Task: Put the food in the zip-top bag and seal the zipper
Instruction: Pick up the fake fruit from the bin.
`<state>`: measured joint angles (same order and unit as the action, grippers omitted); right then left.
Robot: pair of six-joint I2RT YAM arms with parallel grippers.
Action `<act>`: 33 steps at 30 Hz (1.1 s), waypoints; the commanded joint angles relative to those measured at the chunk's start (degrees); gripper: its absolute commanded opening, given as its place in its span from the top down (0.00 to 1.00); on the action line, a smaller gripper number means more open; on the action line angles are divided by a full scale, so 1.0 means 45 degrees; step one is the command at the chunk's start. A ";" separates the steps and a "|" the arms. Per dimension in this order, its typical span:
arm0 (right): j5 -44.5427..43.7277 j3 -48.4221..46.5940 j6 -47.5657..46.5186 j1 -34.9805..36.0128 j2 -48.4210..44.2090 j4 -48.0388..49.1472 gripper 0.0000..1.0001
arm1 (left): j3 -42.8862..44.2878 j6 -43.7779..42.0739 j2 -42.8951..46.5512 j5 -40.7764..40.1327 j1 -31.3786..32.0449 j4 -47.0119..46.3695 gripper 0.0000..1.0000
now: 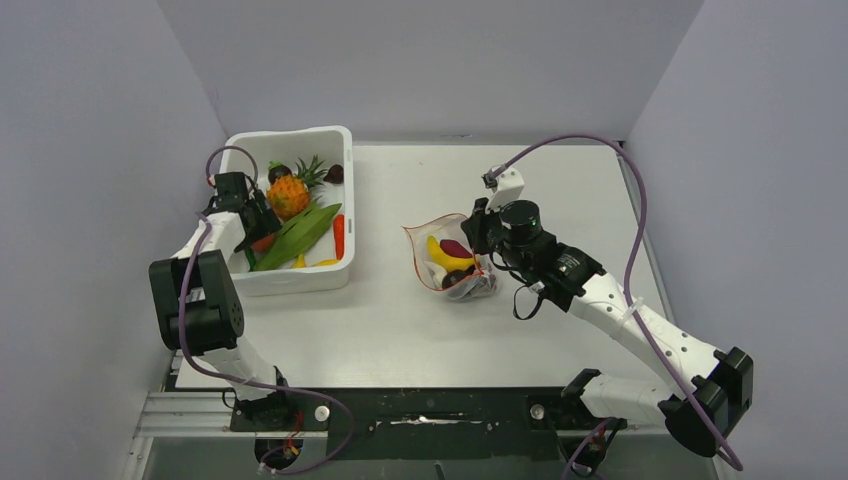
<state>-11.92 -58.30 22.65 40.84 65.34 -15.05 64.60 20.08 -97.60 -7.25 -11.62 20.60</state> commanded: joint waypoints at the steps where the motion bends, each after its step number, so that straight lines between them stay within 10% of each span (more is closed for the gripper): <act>1: -0.0044 -0.0643 -0.0145 -0.0073 -0.0237 0.0843 1.00 | 0.0742 -0.0249 -0.0322 0.0134 -0.0191 -0.0385 0.33; 33: 0.0054 -0.0410 0.0621 -0.0076 -0.0502 0.0663 1.00 | 0.1133 -0.0031 0.0717 -0.0061 0.0181 0.0228 0.65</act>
<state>-11.75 -58.30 24.01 40.84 65.10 -15.07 66.83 19.11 -99.00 -6.96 -11.53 21.89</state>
